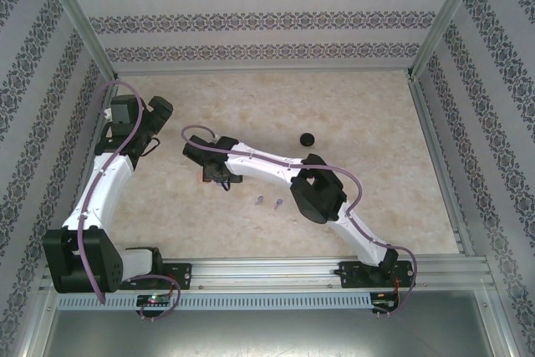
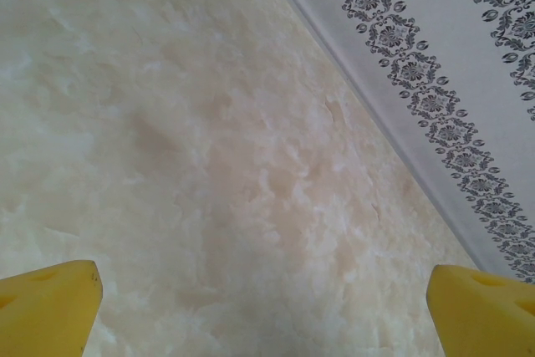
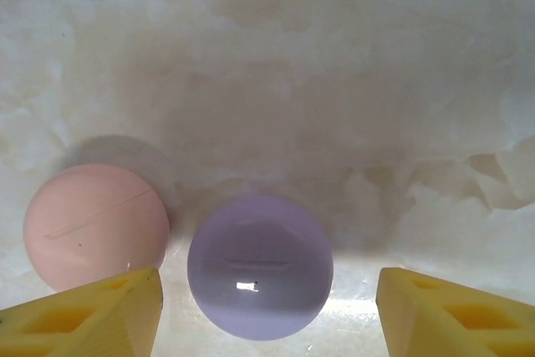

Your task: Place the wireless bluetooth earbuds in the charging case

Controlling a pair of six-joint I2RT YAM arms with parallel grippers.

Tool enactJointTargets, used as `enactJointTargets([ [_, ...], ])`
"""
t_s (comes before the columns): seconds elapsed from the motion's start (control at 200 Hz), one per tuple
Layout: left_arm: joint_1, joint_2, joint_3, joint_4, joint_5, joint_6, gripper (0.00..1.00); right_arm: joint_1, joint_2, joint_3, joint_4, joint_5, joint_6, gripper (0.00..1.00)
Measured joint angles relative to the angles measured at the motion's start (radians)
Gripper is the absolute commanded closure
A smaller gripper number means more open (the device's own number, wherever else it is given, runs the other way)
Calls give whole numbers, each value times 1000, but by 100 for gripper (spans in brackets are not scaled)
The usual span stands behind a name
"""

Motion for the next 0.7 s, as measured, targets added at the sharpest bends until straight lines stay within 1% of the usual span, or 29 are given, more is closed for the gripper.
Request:
enactJointTargets([
  [0.57, 0, 5, 0, 6, 5, -1, 0, -9, 46, -14, 21, -32, -19, 34],
  [0.699, 0, 5, 0, 7, 5, -1, 0, -10, 54, 3, 18, -34, -19, 37],
])
